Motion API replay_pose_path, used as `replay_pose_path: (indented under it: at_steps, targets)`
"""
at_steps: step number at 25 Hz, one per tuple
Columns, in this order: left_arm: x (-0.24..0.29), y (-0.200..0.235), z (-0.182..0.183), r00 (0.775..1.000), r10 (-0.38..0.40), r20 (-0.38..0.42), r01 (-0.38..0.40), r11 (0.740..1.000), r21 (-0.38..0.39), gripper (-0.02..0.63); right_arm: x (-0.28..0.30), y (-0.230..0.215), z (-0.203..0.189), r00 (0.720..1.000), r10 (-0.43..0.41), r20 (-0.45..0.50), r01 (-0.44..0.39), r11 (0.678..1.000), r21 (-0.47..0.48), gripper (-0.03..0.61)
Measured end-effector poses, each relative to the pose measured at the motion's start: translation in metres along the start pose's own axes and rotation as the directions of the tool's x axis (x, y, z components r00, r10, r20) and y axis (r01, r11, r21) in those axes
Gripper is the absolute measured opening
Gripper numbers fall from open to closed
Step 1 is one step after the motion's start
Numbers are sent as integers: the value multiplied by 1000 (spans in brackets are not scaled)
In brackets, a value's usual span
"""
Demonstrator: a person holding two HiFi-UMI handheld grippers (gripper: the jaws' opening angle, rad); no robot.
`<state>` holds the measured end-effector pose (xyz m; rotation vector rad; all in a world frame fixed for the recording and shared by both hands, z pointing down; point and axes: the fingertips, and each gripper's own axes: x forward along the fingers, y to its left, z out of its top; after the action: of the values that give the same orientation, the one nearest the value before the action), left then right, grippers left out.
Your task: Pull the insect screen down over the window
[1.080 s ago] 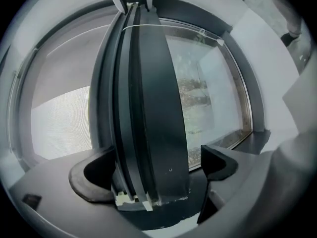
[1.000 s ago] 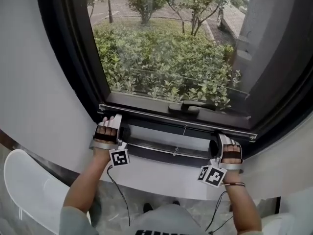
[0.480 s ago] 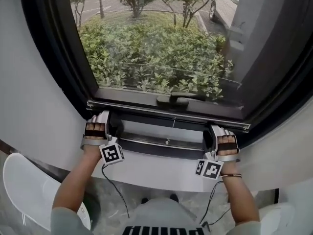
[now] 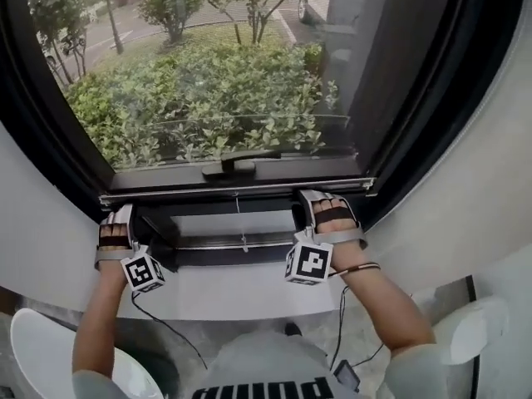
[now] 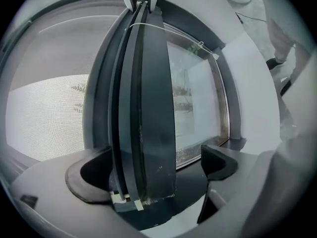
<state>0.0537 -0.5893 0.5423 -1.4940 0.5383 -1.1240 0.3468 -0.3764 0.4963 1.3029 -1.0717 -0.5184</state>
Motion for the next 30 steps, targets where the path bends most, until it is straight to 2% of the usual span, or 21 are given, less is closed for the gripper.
replay_pose_path:
  at_steps: [2,5,8,12,17,22,24,26,27,30]
  targets:
    - [0,2,-3,1000,13,7,-13,999,52,552,-1,1,1,1000,-1,12,1,1000,15,202]
    - [2,5,-7,999,52,-5,-51,990,133,552,-3,0,-1,999,-31,30,32,999,-17,202]
    - [5,10,-12,997,75,-3,-74,992,104,552,-1,-3,5,999,-27,39,28,999,-32,202]
    - [11,10,-1,996,93,-3,-92,991,95,551,-1,0,-4,1000,-1,-11,0,997,-72,202]
    - [3,13,-3,996,83,-31,-81,995,60,551,-7,-7,-2,998,-69,11,70,994,-84,204]
    - [-1,17,1,999,44,-24,-44,999,2,551,-9,-14,-1,998,-56,22,57,997,-56,202]
    - [-5,14,2,999,19,-30,-20,1000,-10,551,-14,-7,-1,1000,8,19,-6,997,-81,202]
    - [-9,2,4,998,-42,-38,41,999,-29,529,-16,9,-5,996,87,4,-85,989,-117,201]
    - [-9,-4,4,997,-66,-41,65,997,-29,507,-14,15,-7,996,91,3,-90,987,-132,212]
    - [-4,-4,2,996,-67,-58,66,998,-18,508,-7,14,-6,999,41,12,-39,993,-112,224]
